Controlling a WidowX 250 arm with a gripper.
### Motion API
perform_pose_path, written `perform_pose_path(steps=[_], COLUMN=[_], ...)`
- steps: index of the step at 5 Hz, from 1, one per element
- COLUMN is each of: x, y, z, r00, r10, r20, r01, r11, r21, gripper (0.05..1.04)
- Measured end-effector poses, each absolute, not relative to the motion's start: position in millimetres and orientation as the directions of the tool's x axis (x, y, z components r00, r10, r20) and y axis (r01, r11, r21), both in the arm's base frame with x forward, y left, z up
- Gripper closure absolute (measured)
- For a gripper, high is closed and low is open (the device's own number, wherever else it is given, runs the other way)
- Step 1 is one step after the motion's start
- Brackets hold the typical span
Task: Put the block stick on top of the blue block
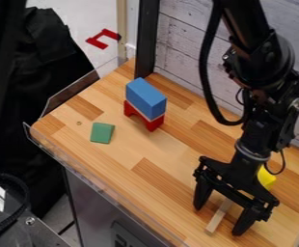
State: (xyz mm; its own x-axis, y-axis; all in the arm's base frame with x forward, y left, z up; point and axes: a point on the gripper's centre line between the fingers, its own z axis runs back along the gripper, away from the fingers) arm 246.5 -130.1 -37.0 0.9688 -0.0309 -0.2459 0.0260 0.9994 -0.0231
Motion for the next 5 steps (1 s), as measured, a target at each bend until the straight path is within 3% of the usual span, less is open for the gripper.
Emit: perform_pose_path(steps=[3,4,5], x=[240,238,251], y=[-126,-121,-107], z=[-34,-9,35], r00=[0.972,0.978,0.945], r10=[-0.003,0.063,0.295], r20=[-0.234,-0.201,-0.144], r01=[-0.009,-0.077,-0.304], r11=[0.999,0.995,0.951], r21=[-0.048,-0.061,-0.046], gripper=[0.895,0.949,0.957])
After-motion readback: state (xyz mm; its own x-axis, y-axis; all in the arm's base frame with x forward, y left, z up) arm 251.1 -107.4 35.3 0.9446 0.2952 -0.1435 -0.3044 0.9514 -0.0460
